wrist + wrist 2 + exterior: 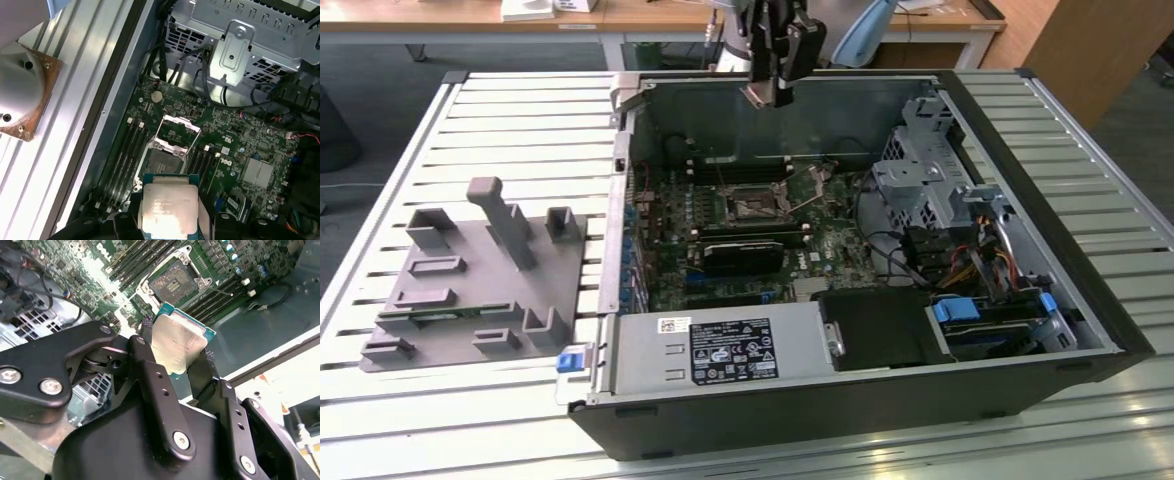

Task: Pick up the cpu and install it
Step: 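Place the cpu into insertion slot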

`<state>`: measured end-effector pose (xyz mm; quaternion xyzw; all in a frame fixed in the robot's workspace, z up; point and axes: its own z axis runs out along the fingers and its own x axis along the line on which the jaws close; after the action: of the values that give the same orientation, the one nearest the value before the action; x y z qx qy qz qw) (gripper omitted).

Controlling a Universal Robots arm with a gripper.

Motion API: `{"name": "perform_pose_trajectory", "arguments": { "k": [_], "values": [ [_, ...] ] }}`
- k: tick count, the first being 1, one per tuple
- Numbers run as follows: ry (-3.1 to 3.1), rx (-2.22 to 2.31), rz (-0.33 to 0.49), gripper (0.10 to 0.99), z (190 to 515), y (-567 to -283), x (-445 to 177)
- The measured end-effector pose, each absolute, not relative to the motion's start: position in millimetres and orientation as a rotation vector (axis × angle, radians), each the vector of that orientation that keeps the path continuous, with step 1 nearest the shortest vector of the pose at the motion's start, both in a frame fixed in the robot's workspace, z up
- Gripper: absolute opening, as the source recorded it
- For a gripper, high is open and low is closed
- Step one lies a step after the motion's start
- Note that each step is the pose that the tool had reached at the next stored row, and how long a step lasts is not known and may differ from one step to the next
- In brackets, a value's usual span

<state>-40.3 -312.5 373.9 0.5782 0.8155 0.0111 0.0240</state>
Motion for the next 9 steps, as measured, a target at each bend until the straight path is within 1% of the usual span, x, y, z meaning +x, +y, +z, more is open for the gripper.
{"name": "perform_pose_trajectory", "arguments": {
  "k": [9],
  "values": [
    [2.418,1.928,0.03,0.533,373.5,-312.5,-40.3]
  ]
}}
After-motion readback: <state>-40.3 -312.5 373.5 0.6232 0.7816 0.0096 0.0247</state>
